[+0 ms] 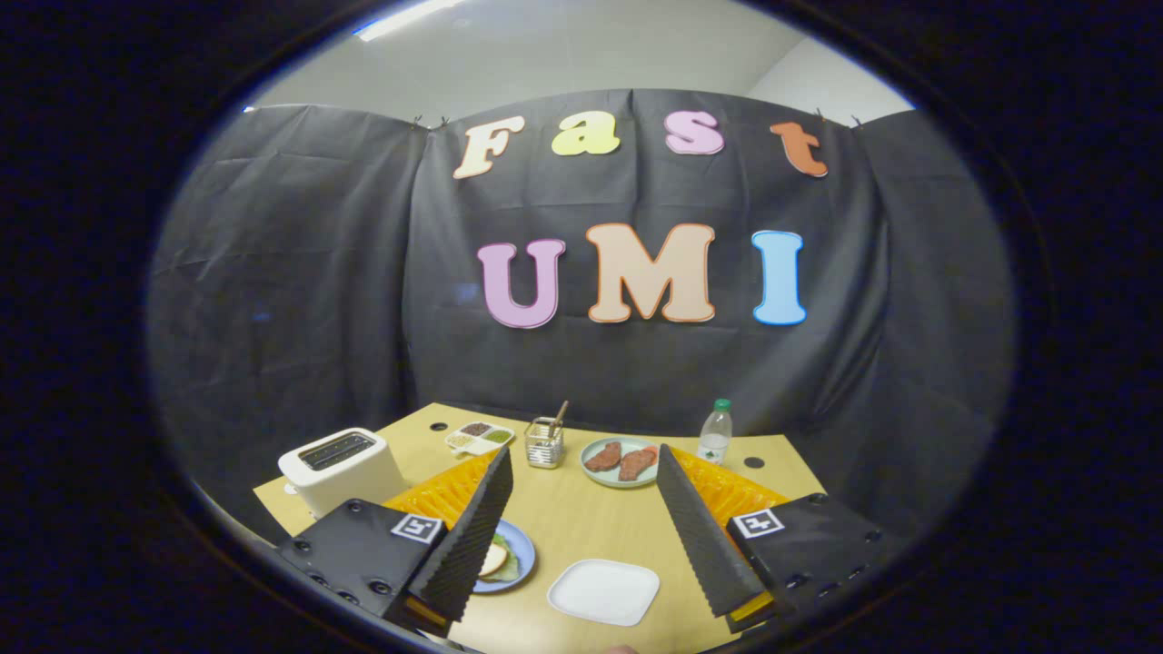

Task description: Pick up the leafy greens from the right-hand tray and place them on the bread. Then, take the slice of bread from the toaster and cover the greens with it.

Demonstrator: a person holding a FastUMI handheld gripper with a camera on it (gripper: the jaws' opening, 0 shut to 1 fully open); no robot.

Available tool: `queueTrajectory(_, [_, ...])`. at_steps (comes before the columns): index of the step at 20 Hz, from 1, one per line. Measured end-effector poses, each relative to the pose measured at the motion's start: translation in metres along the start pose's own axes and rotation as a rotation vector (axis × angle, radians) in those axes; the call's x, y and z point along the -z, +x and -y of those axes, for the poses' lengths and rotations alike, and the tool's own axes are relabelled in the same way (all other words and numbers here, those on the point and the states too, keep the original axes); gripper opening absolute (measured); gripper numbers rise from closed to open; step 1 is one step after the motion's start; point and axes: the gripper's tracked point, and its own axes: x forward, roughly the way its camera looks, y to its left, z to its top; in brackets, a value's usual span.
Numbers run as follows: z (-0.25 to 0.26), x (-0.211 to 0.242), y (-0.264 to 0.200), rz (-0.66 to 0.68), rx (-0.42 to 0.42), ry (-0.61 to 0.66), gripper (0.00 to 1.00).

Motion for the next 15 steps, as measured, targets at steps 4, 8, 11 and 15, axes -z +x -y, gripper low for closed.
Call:
queueTrajectory(4, [0.024, -0.025, -0.021, 0.094, 0.071, -0.006, 0.99])
queueTrajectory(8, [0.04, -0.041, -0.03, 0.134, 0.119, -0.015, 0.99])
queueTrajectory(11, [0.05, -0.055, -0.035, 0.156, 0.145, -0.006, 1.0])
queueTrajectory(15, [0.06, -0.063, -0.038, 0.17, 0.167, -0.011, 1.0])
